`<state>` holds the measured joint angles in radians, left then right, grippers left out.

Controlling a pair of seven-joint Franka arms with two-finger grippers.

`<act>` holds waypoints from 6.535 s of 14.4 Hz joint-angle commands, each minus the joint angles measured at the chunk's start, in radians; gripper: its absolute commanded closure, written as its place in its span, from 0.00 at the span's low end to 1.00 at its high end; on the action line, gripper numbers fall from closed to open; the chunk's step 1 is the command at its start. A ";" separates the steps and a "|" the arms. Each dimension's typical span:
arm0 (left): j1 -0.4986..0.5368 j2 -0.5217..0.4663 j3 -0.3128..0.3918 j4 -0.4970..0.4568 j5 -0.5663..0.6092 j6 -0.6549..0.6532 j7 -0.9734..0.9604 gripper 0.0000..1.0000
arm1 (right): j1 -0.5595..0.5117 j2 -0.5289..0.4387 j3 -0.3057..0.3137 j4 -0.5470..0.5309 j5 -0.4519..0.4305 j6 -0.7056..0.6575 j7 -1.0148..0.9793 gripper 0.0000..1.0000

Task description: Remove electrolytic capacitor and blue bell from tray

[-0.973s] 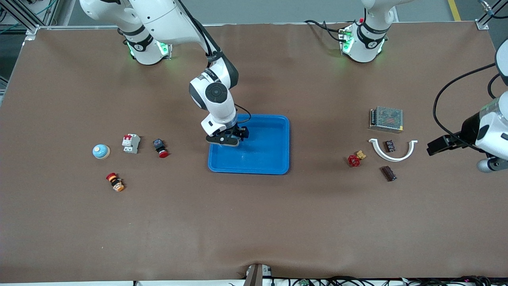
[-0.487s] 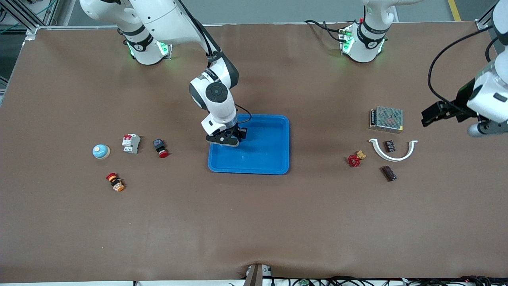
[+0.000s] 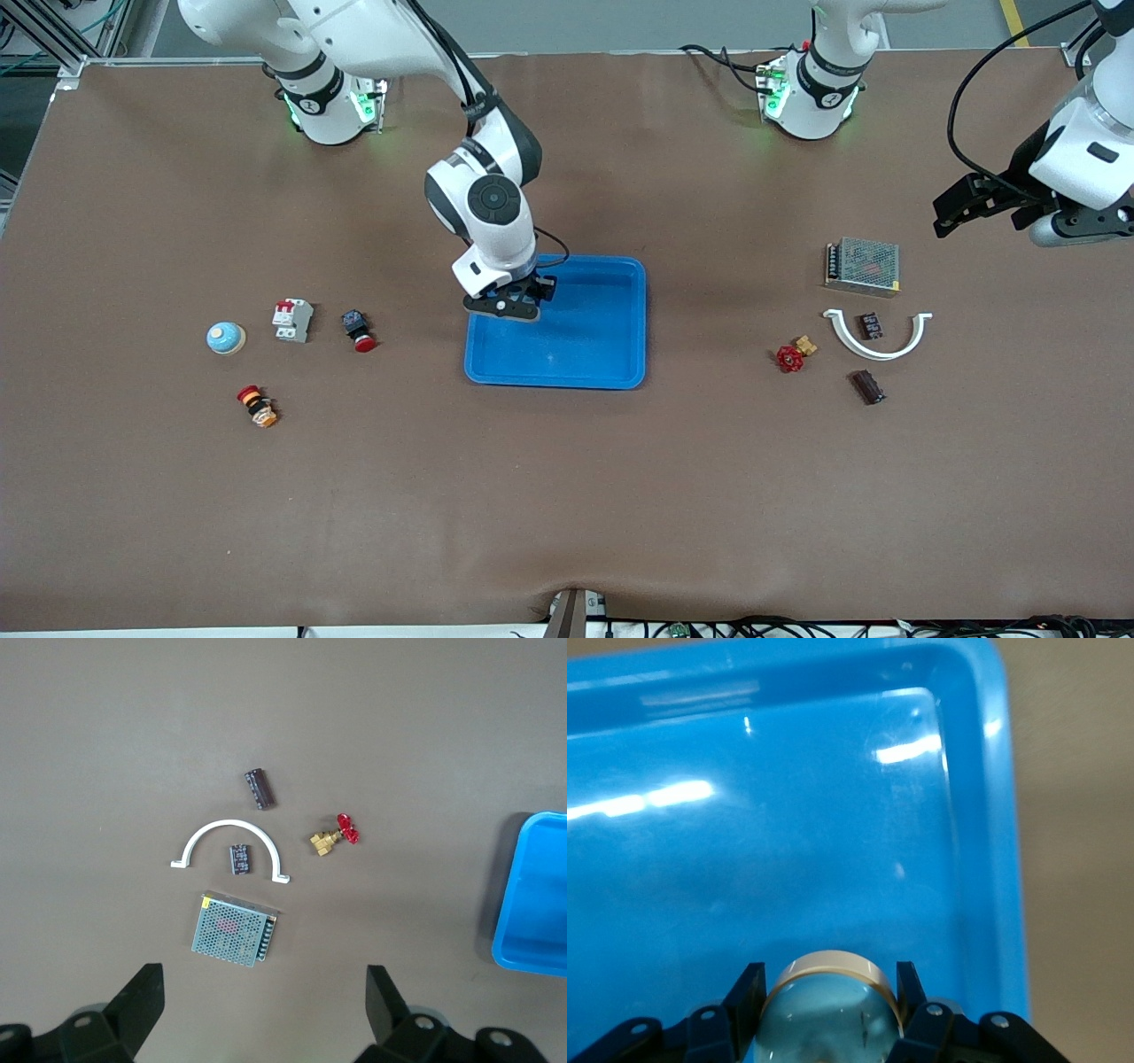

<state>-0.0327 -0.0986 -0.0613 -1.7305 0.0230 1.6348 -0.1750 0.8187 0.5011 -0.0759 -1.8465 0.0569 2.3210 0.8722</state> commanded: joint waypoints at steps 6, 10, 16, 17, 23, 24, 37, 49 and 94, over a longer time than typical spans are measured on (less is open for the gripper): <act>-0.010 -0.019 0.014 0.000 -0.021 -0.010 0.034 0.00 | -0.219 -0.180 -0.019 0.174 -0.034 -0.423 -0.627 0.58; -0.009 -0.023 0.015 0.005 -0.020 -0.032 0.042 0.00 | -0.349 -0.197 -0.028 0.168 -0.139 -0.422 -1.065 0.58; -0.010 -0.023 0.014 0.014 -0.014 -0.039 0.037 0.00 | -0.510 -0.151 -0.025 0.153 -0.226 -0.280 -1.493 0.58; -0.012 -0.023 0.012 0.017 -0.012 -0.039 0.037 0.00 | -0.541 -0.132 -0.024 0.139 -0.213 -0.232 -1.550 0.58; -0.015 -0.019 0.012 0.017 -0.011 -0.039 0.037 0.00 | -0.609 0.006 -0.022 0.099 -0.091 -0.002 -1.811 0.57; -0.016 -0.018 0.012 0.017 -0.011 -0.039 0.037 0.00 | -0.609 0.028 -0.021 0.096 -0.059 0.036 -1.852 0.57; -0.021 -0.006 -0.003 0.017 -0.008 -0.036 0.022 0.00 | -0.641 0.143 -0.021 0.064 0.144 0.225 -2.194 0.57; -0.009 0.004 -0.025 0.065 0.000 -0.039 0.028 0.00 | -0.641 0.142 -0.021 0.055 0.150 0.244 -2.184 0.00; -0.009 -0.006 -0.026 0.081 0.000 -0.096 0.042 0.00 | -0.823 -0.563 -0.028 0.276 -0.063 -0.727 -0.842 0.00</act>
<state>-0.0476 -0.1019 -0.0854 -1.6720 0.0215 1.5576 -0.1571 0.0065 -0.1113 -0.1247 -1.6268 -0.0072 1.6019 0.0292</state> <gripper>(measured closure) 0.000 0.000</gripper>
